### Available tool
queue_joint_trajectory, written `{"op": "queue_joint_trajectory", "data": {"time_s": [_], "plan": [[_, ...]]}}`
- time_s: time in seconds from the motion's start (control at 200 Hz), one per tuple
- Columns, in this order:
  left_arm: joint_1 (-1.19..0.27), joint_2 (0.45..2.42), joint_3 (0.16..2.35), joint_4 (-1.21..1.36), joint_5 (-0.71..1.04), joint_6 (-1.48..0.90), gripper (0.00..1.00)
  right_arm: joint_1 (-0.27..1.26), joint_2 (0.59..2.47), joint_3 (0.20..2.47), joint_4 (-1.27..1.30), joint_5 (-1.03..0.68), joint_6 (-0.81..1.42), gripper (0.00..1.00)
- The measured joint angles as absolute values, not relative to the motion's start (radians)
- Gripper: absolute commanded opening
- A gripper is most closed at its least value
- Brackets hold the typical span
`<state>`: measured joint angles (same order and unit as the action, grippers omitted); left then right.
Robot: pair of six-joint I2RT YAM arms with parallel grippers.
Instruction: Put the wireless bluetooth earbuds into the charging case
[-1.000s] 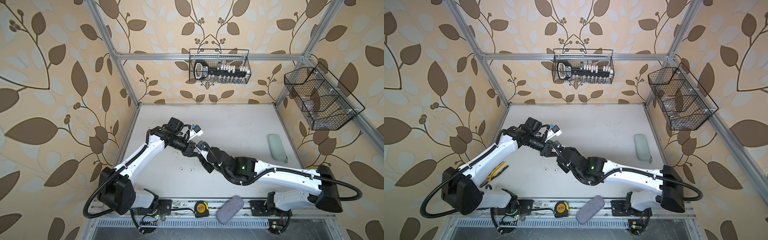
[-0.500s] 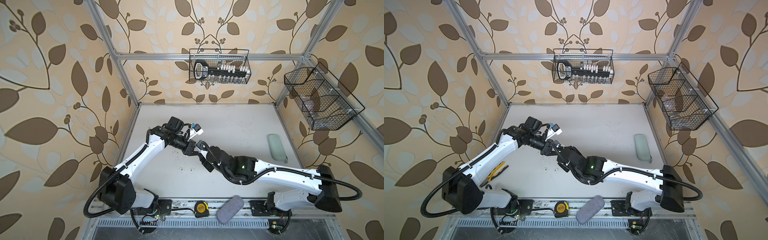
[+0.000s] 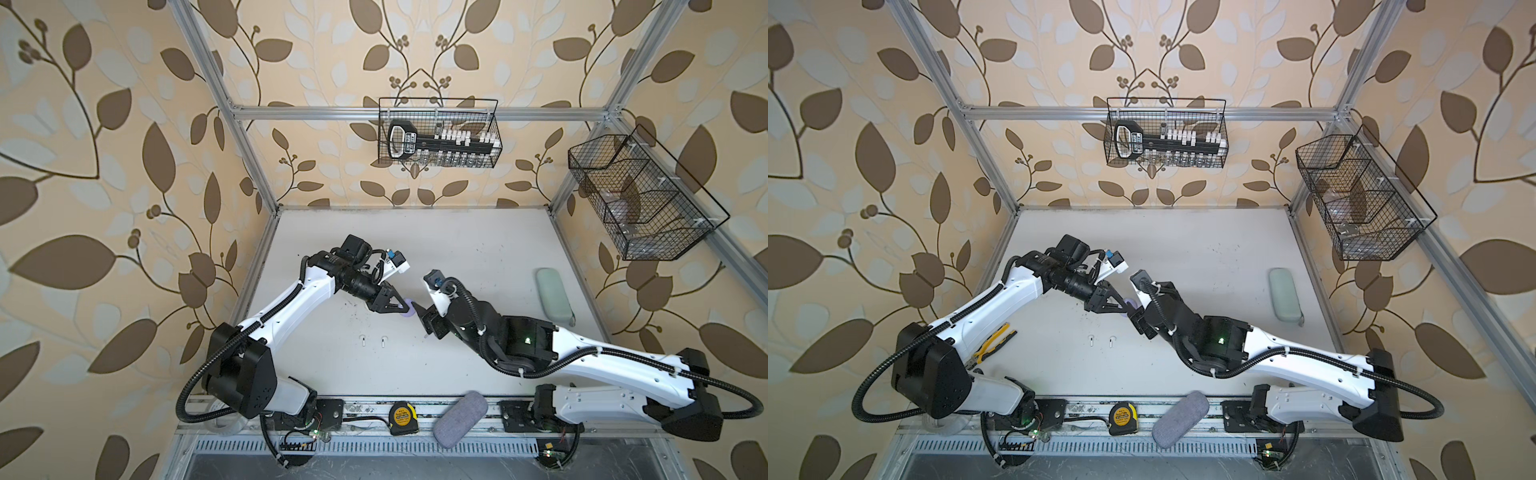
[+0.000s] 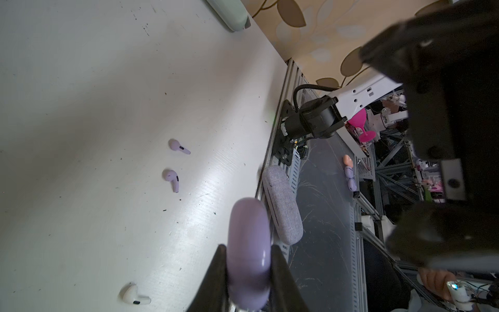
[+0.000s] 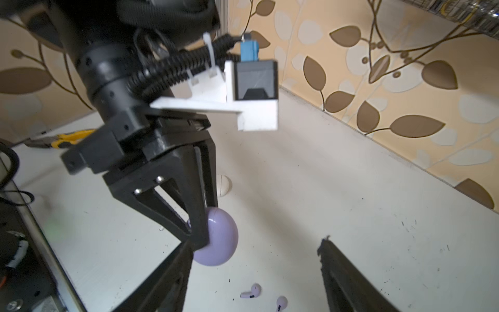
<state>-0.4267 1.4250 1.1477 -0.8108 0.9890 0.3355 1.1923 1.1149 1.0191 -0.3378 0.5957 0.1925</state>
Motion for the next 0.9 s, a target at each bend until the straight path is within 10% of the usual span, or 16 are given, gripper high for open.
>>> {"op": "queue_joint_trajectory", "data": {"time_s": [0.9], "plan": [[-0.427,1.406,0.768,-0.257,0.869,0.407,0.00,0.947,1.080,0.844,-0.359,0.303,0.584,0.73]]}}
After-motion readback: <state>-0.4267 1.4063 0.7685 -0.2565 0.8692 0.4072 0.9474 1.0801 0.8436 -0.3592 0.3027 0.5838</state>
